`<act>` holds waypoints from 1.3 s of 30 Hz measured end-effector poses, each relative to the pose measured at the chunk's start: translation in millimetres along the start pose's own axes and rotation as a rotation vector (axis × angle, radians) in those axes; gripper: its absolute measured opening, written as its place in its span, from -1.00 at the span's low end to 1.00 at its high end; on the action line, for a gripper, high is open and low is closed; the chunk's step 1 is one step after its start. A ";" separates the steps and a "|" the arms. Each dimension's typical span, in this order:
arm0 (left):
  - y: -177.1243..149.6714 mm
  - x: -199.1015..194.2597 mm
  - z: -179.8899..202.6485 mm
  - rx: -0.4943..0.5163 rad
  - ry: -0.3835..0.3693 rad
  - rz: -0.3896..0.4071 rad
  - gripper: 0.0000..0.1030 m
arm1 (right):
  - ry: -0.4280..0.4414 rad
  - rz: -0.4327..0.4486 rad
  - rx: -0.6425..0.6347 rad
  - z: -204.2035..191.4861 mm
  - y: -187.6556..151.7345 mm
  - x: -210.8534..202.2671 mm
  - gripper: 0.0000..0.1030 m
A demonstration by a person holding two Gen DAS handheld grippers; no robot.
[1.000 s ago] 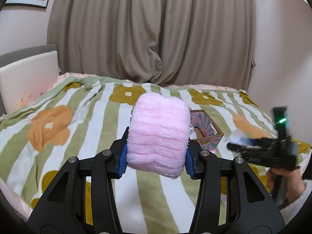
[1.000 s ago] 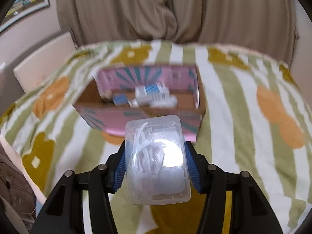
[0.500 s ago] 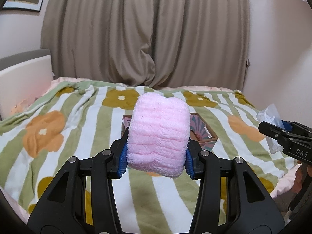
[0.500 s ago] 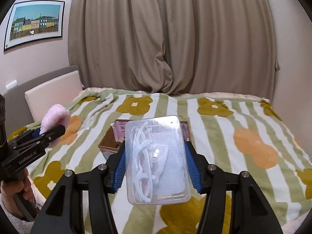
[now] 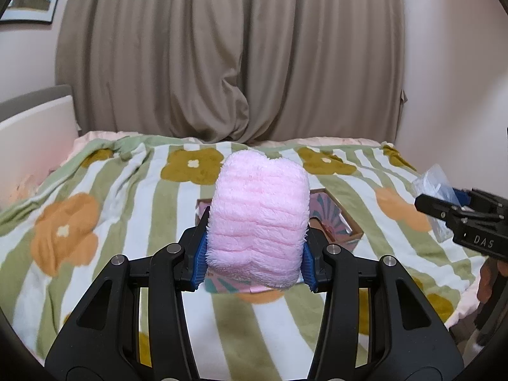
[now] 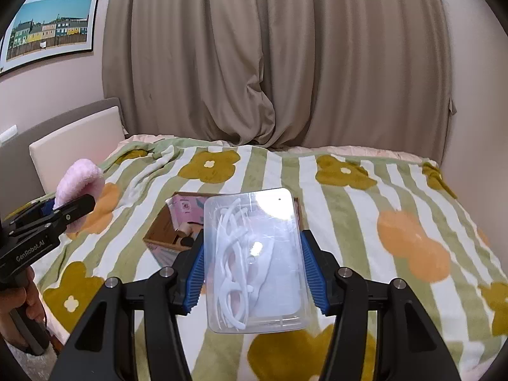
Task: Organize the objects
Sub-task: 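Carry the hair tie and earphone case over the box with both tools, then open both tools to drop the hair tie and earphone case into the box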
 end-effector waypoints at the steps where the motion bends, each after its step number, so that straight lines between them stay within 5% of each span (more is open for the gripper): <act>1: 4.1 7.7 -0.6 0.001 -0.005 -0.010 -0.17 | -0.001 0.001 -0.007 1.8 4.5 3.6 0.00; 7: 24.1 69.0 -8.0 0.019 -0.008 -0.094 -0.17 | 0.035 -0.028 -0.037 15.9 34.5 43.7 0.00; 13: 26.5 140.4 -15.8 0.026 -0.013 -0.222 -0.17 | 0.116 -0.158 -0.051 20.3 45.4 110.8 0.00; 23: -22.4 247.9 -34.9 0.009 0.011 -0.478 -0.17 | 0.168 -0.398 -0.010 33.1 13.3 220.4 0.00; 35: -49.7 285.9 -43.0 0.006 0.020 -0.564 -0.16 | 0.223 -0.508 0.025 38.1 -10.6 270.0 0.00; 36: -47.8 284.9 -40.6 0.010 0.003 -0.560 -0.10 | 0.230 -0.506 0.032 37.3 -10.2 271.8 0.01; 38: -44.0 284.8 -40.0 0.022 0.026 -0.552 0.39 | 0.235 -0.511 0.039 35.6 -9.8 275.2 0.14; 39: -41.1 284.8 -41.0 0.035 0.051 -0.543 1.00 | 0.228 -0.517 0.040 35.8 -9.5 277.1 0.57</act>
Point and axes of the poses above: each gripper's, at about its wrist camera, not at the fingertips, and x roughly the way its jaws point, z to its right, y to its top, the point moved 8 cm from there along x, roughly the way its jaws point, and after that the axes turned 11 degrees about -x, right-handed, at the moved point
